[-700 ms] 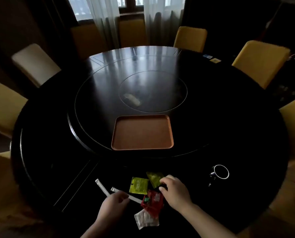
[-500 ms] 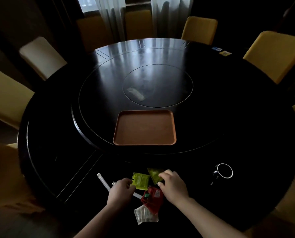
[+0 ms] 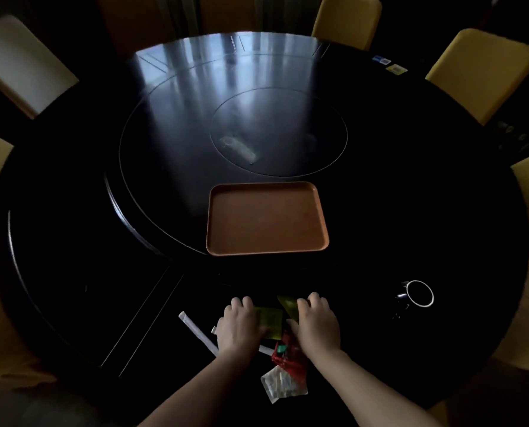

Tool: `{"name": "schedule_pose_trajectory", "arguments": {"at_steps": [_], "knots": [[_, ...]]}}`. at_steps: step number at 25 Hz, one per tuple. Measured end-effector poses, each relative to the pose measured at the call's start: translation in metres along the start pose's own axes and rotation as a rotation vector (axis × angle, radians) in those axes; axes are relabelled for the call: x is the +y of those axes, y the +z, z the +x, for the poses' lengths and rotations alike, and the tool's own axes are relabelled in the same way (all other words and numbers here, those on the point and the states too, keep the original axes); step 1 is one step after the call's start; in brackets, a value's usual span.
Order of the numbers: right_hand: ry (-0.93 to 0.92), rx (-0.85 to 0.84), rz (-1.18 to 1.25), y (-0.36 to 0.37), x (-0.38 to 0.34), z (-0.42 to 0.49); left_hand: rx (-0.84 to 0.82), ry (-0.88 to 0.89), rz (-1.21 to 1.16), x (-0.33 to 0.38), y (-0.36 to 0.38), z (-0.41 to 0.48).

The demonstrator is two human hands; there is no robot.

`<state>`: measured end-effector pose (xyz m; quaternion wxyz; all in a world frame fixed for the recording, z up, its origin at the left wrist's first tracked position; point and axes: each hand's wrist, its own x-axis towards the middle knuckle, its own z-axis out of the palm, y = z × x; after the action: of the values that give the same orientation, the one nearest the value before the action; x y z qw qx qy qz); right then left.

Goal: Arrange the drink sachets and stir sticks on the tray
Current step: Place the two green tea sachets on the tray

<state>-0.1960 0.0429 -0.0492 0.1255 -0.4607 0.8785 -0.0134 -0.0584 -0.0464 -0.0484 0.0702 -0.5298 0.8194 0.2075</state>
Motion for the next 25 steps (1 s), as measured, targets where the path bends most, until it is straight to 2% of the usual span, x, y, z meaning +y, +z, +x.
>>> {"name": "schedule_pose_trajectory", "arguments": {"at_steps": [6, 12, 19, 25], "knots": [[-0.065, 0.035, 0.061, 0.002, 0.011, -0.015, 0.02, 0.037, -0.089, -0.006, 0.007, 0.009], [0.004, 0.029, 0.277, -0.002, 0.019, -0.023, 0.03, 0.032, -0.229, -0.007, 0.01, 0.01], [0.071, 0.057, 0.438, -0.002, 0.028, -0.023, 0.033, -0.054, -0.241, -0.005, 0.009, 0.018], [0.097, 0.069, 0.503, -0.012, 0.03, -0.022, 0.059, 0.019, -0.219, -0.016, 0.012, 0.017]]}}
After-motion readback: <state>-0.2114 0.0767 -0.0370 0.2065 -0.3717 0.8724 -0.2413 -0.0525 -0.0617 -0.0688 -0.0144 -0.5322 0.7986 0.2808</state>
